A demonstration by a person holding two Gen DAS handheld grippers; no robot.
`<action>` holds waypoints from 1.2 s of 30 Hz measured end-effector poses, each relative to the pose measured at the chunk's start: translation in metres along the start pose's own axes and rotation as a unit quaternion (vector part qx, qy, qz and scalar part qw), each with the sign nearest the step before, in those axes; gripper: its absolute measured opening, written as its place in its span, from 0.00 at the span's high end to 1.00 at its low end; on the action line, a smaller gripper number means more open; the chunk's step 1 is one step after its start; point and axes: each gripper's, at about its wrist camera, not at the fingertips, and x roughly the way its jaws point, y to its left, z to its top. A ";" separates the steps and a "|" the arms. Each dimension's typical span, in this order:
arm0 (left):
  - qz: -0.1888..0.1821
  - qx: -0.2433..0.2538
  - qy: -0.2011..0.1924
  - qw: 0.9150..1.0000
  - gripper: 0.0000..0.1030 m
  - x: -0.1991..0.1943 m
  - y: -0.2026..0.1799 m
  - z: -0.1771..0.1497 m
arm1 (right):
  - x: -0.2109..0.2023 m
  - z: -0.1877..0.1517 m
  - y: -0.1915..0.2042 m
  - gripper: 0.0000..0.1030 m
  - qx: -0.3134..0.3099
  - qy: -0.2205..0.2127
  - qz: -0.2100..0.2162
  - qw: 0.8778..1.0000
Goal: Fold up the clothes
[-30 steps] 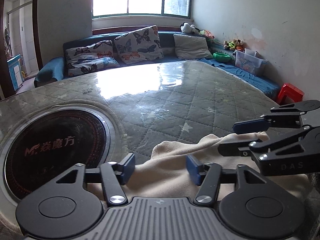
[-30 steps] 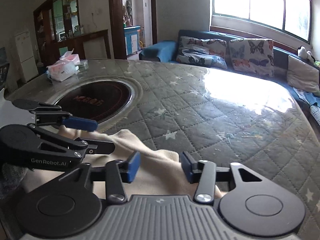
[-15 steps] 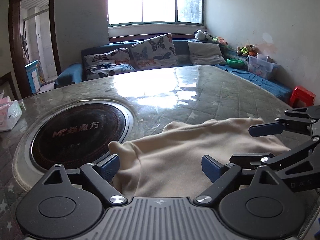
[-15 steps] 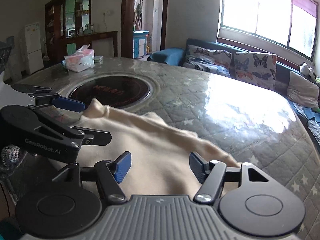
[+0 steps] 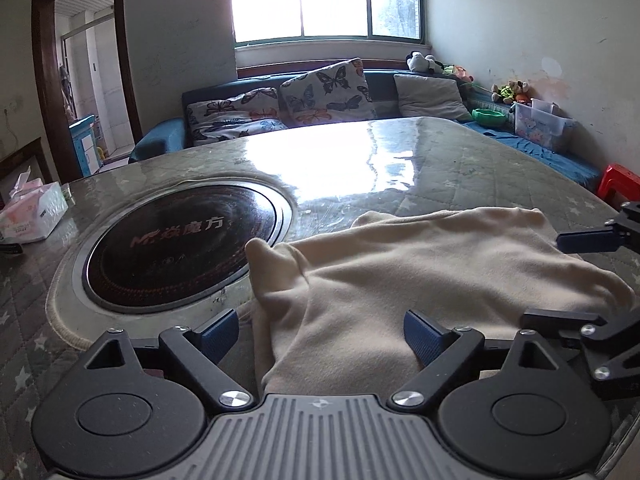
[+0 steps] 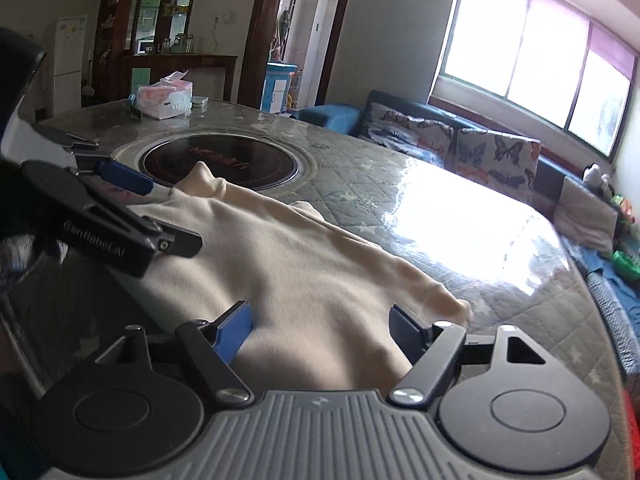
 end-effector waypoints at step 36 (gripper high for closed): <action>0.079 -0.036 -0.005 0.996 0.07 0.015 0.041 0.016 | -0.010 -0.021 -0.061 0.09 0.089 -0.007 -0.100 0.991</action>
